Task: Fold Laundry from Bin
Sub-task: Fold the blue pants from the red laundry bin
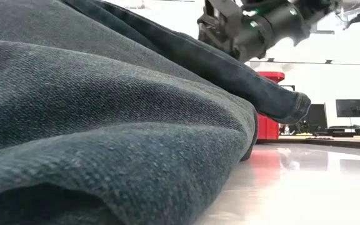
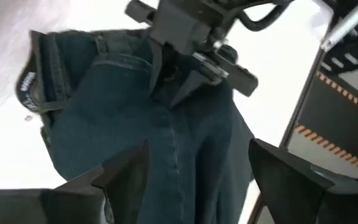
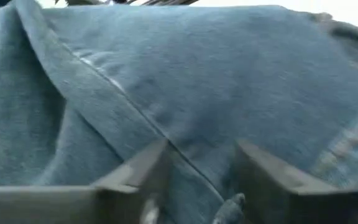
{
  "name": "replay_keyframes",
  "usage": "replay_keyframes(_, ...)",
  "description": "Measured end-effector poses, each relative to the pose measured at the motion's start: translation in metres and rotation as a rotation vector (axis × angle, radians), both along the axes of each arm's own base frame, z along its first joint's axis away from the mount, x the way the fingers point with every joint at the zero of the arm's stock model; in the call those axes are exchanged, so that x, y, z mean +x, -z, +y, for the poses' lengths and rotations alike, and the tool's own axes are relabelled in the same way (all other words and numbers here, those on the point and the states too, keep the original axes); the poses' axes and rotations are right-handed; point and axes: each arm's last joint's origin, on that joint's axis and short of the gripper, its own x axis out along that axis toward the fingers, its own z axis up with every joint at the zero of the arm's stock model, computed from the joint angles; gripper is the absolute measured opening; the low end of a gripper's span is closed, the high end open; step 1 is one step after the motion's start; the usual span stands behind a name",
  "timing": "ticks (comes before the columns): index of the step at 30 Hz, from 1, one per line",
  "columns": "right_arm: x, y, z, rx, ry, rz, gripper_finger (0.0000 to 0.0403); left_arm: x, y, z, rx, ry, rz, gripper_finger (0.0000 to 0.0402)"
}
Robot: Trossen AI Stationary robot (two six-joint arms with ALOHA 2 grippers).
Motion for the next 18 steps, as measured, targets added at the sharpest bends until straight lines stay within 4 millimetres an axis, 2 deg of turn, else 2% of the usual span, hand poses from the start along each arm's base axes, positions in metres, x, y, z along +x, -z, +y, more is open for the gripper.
replay_keyframes(3, 0.010, -0.012, 0.006, -0.013, -0.014, 0.051, 0.0037, -0.002, 0.000, -0.009, 0.012, 0.033, 0.000, 0.0263)
replay_keyframes(4, 0.012, -0.017, 0.009, -0.022, -0.010, 0.067, 0.0023, -0.003, 0.000, -0.012, 0.022, 0.042, 0.000, 0.0263)
replay_keyframes(7, 0.010, -0.031, 0.013, -0.075, 0.063, 0.178, 0.0029, -0.006, -0.001, -0.018, 0.046, 0.072, -0.008, 0.0263)
replay_keyframes(9, 0.001, -0.039, 0.012, -0.160, 0.120, 0.293, 0.0039, -0.009, -0.003, -0.021, 0.045, 0.076, -0.017, 0.0263)
replay_keyframes(13, -0.011, -0.055, 0.002, -0.285, 0.200, 0.462, 0.0049, -0.020, -0.016, -0.025, 0.009, 0.072, -0.082, 0.0263)
replay_keyframes(15, -0.011, -0.065, -0.007, -0.280, 0.226, 0.468, 0.0051, -0.029, -0.028, -0.026, -0.013, 0.075, -0.148, 0.0263)
replay_keyframes(18, -0.007, -0.071, -0.025, -0.150, 0.264, 0.445, 0.0052, -0.044, -0.047, -0.021, -0.035, 0.044, -0.265, 0.0263)
